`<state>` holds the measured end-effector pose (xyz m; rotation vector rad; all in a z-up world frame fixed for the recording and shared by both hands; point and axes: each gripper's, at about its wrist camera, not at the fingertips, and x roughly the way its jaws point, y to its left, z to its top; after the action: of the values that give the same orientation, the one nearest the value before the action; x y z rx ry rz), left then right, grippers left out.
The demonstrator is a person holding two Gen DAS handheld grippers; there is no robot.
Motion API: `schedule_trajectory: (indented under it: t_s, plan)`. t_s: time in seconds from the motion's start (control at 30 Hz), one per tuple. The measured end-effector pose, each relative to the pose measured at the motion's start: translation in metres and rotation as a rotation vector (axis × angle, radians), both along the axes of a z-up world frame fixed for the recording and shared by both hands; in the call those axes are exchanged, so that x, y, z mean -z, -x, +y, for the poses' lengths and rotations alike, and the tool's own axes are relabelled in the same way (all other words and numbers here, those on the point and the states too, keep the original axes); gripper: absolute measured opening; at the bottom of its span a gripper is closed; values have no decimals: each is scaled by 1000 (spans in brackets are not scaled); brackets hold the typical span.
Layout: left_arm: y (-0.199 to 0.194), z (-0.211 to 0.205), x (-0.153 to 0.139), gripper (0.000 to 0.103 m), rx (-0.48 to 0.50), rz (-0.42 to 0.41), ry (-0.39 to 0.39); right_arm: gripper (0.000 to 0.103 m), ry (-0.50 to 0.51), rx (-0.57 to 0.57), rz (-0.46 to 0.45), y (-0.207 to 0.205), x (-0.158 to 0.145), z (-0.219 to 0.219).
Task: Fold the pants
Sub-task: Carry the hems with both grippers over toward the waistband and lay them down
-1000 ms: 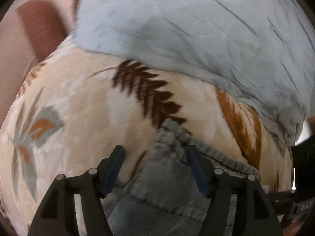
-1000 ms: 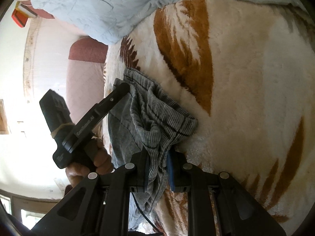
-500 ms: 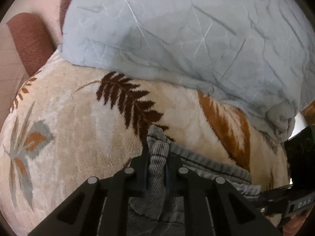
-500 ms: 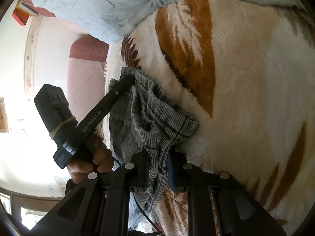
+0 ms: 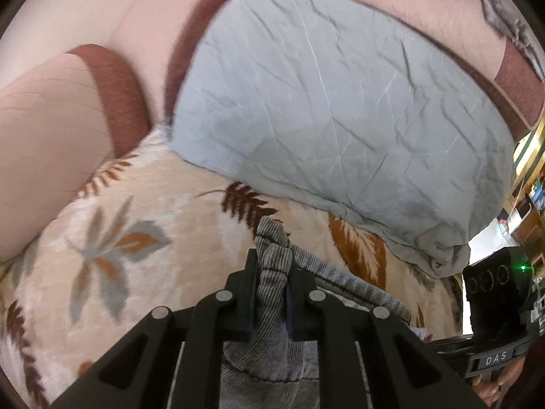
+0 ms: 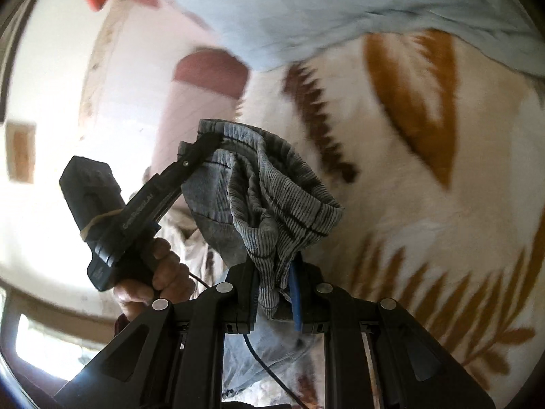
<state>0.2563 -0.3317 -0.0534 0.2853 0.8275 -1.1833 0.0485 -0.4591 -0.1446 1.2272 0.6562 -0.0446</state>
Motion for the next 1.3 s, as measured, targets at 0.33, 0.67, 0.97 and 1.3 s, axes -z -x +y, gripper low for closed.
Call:
schedule_trajectory:
  t_s: [0.33,0.67,0.97,1.3]
  plan:
    - [-1,91,18,15,-120,-2,-47,14,72,-213,-47,-14,-19,75]
    - [-23,183,53,24,-406,16,-130,38,22,-450,62,-56,30,163]
    - [13,271,37,35,-561,68,-56,58,-63,-554,-96,-59,6,157]
    - [87,263,78,57,-703,327,-43,58,-89,-339,-104,-45,3,96]
